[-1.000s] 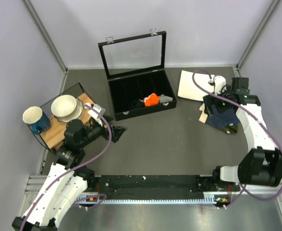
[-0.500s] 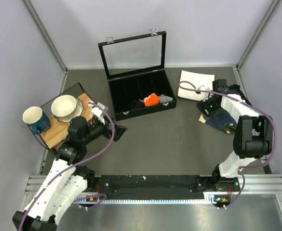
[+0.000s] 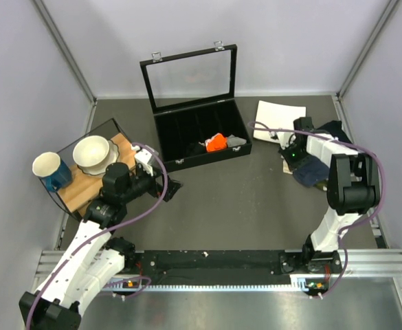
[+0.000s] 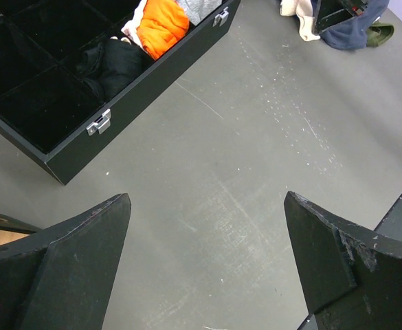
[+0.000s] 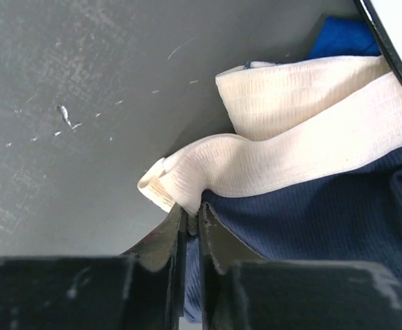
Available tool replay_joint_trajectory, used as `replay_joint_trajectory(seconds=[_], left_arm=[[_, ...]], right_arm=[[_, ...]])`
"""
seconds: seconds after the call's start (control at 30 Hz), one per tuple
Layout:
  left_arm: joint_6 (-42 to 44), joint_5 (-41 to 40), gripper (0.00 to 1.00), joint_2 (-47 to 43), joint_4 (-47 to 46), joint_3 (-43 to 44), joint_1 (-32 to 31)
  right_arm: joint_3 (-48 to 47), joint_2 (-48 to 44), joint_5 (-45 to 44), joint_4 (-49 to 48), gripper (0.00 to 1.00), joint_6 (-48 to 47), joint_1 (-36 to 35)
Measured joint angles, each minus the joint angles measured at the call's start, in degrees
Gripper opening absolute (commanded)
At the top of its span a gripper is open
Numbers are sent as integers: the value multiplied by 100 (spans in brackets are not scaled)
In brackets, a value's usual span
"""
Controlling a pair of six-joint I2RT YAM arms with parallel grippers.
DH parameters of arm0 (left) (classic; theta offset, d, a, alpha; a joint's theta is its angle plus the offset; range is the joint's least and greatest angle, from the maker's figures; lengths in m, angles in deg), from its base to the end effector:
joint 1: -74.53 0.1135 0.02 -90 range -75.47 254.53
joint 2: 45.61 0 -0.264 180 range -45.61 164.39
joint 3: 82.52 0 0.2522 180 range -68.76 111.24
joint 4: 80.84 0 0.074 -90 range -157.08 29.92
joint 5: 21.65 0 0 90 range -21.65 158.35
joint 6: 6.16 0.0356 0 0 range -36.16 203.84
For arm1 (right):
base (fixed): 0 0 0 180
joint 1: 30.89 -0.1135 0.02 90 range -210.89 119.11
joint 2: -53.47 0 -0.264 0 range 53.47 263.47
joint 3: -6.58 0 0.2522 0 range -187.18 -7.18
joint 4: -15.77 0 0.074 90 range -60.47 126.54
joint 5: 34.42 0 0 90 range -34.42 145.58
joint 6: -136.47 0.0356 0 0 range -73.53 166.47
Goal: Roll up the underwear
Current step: Pick up the underwear, then place the underwear at the center of the board.
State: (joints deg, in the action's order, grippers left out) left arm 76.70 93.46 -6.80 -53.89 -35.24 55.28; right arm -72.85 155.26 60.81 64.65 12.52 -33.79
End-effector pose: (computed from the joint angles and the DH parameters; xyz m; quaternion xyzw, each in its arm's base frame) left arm 0.1503 -0.0685 0.2824 0.2099 0.7742 -0.3019 0.5151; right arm 0.3418 0.0206 0.1724 -0.3186 0.9327 -0.0002 0.1689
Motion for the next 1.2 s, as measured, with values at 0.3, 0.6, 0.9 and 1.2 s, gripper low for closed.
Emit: replay_joint_trajectory(seconds=[0.3, 0.6, 0.9, 1.2], left_arm=[[26, 70, 99, 11, 24, 0, 0], [131, 435, 93, 37, 7, 0, 0], [278, 1193, 89, -28, -166, -48, 0], [254, 1707, 99, 52, -929, -470, -1027]], right_arm=[[142, -734, 887, 306, 0, 0, -11], [-201, -3123, 2802, 1886, 9, -793, -1204], [-944, -2669, 3873, 2892, 0, -1099, -2599], [-1250, -2435, 4562, 2914, 0, -1043, -2579]])
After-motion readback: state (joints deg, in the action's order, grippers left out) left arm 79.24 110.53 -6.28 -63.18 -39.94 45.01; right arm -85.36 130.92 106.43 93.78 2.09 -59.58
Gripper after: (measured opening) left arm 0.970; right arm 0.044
